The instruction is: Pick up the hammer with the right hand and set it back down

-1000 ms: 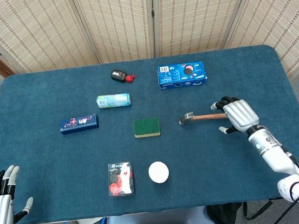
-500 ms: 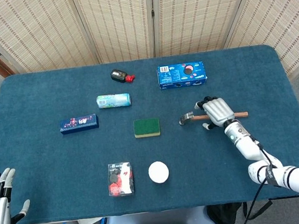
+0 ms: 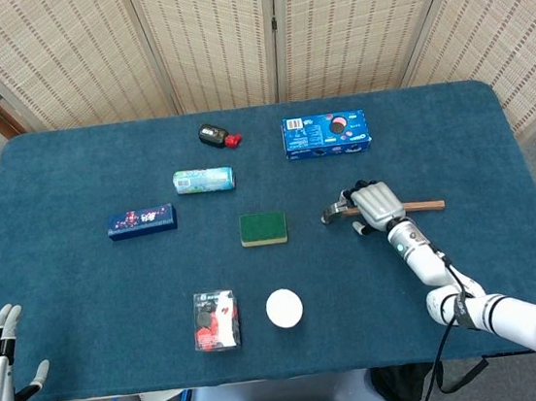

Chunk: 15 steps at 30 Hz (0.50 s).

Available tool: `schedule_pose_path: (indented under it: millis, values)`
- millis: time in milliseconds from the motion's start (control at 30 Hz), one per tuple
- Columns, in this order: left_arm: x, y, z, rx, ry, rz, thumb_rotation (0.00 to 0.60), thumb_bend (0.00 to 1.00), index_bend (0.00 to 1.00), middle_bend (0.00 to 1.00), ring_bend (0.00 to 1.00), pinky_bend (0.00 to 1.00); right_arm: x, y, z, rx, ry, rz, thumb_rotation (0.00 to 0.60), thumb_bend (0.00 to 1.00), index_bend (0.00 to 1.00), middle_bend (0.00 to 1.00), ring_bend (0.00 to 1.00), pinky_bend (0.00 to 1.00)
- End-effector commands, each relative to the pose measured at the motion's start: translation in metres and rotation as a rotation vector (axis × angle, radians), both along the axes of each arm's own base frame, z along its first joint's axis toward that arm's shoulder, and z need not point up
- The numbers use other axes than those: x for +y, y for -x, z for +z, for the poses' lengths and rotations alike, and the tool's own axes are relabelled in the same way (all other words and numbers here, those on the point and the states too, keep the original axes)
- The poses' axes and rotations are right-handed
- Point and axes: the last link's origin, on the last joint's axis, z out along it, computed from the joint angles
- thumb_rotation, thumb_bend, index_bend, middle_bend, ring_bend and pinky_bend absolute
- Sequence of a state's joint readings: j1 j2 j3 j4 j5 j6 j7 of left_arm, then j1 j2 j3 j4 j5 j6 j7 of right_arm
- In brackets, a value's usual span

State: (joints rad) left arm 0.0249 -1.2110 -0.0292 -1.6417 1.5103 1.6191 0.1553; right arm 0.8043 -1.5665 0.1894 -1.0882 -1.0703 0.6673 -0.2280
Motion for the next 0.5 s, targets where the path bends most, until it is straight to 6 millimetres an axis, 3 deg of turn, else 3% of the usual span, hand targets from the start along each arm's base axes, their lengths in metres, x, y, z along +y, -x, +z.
schedule_pose_path:
  millis: [33,500]
  values:
    - [-0.0001,0.0007,-0.0004,-0.002,0.0,0.002,0.6,0.26,0.0,0.0,0.0,0.0,-0.0006,-0.0002,-0.001,0.002,0.0,-0.001,0.6,0.34,0.28,0.36,0.16,0.24]
    - [-0.001,0.0057,-0.0008,-0.009,-0.002,0.015,0.6,0.26,0.0,0.0,0.0,0.0,-0.0046,0.0038,-0.0047,0.01,0.002,-0.023,0.6,0.38,0.32,0.41,0.16,0.24]
